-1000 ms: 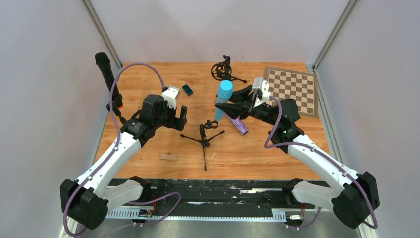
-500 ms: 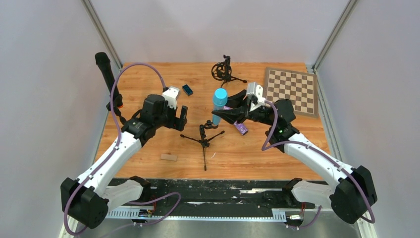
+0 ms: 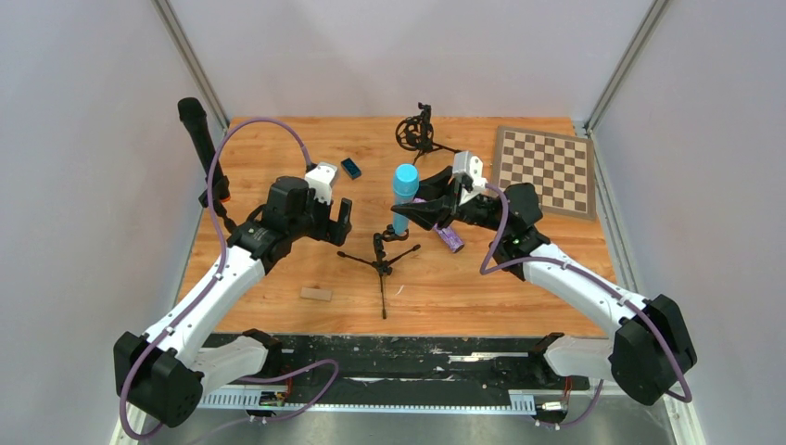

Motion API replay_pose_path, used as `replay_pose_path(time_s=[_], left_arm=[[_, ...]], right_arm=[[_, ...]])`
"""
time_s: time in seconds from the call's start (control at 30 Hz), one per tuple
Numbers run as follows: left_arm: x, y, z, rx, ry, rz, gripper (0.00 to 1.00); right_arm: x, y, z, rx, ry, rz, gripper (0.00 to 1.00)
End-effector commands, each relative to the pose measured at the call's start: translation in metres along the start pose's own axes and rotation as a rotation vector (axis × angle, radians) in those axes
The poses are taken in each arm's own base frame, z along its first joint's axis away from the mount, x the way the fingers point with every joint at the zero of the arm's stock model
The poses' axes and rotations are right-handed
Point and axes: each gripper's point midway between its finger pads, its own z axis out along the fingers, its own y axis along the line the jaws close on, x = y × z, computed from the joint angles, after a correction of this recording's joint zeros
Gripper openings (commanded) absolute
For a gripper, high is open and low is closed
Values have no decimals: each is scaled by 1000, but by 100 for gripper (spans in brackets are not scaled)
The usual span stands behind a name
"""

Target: Attach the microphones to the stand

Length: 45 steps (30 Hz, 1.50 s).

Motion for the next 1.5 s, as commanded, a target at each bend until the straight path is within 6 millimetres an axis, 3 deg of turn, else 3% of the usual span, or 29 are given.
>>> replay_pose_path(time_s=[0.0,0.63,1.47], left_arm=[[-11,-4,-2,18,-28,23,100],[-11,-4,-2,16,-24,26,100],[-10,-2,-2,4,-22,27,100]], right_arm=[[-16,1,3,-7,-53,-38,0],[6,-5,-3,40,2,-21,0],[54,-10,-1,27,88,59,0]])
